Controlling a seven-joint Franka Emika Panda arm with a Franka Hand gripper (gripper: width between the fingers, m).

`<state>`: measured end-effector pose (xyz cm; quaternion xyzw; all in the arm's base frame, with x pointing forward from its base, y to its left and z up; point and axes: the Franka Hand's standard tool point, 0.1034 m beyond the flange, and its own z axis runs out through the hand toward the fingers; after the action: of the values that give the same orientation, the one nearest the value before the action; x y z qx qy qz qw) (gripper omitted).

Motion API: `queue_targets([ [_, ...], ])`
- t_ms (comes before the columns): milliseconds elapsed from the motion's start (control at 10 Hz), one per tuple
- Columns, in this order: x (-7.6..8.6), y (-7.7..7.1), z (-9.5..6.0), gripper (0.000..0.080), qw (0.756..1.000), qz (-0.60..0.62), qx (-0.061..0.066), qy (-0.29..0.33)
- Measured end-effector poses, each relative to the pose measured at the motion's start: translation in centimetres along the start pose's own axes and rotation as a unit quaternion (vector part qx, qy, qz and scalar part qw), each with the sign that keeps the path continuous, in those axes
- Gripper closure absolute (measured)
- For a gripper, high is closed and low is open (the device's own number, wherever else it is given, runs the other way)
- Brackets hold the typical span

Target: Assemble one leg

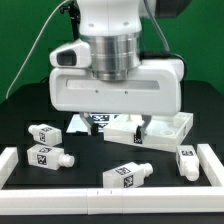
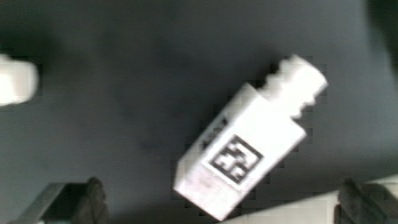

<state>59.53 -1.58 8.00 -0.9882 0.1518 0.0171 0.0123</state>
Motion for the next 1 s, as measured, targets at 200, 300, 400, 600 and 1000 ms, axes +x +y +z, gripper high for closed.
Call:
queue_targets([
  [200,0.7,-0.4,1.6,0.0151,0.996,0.087,0.019,0.017],
  [300,0.7,-0.6,1.6,0.0151,0.993,0.114,0.021,0.017],
  [400,0.6,-0.9,1.6,0.0151,0.988,0.152,0.026,0.014],
  [600,0.5,-1.0,1.9,0.0151,0.988,0.151,0.026,0.011],
  [1000,1.0,-1.8,5.8,0.0151,0.986,0.163,0.024,0.011],
])
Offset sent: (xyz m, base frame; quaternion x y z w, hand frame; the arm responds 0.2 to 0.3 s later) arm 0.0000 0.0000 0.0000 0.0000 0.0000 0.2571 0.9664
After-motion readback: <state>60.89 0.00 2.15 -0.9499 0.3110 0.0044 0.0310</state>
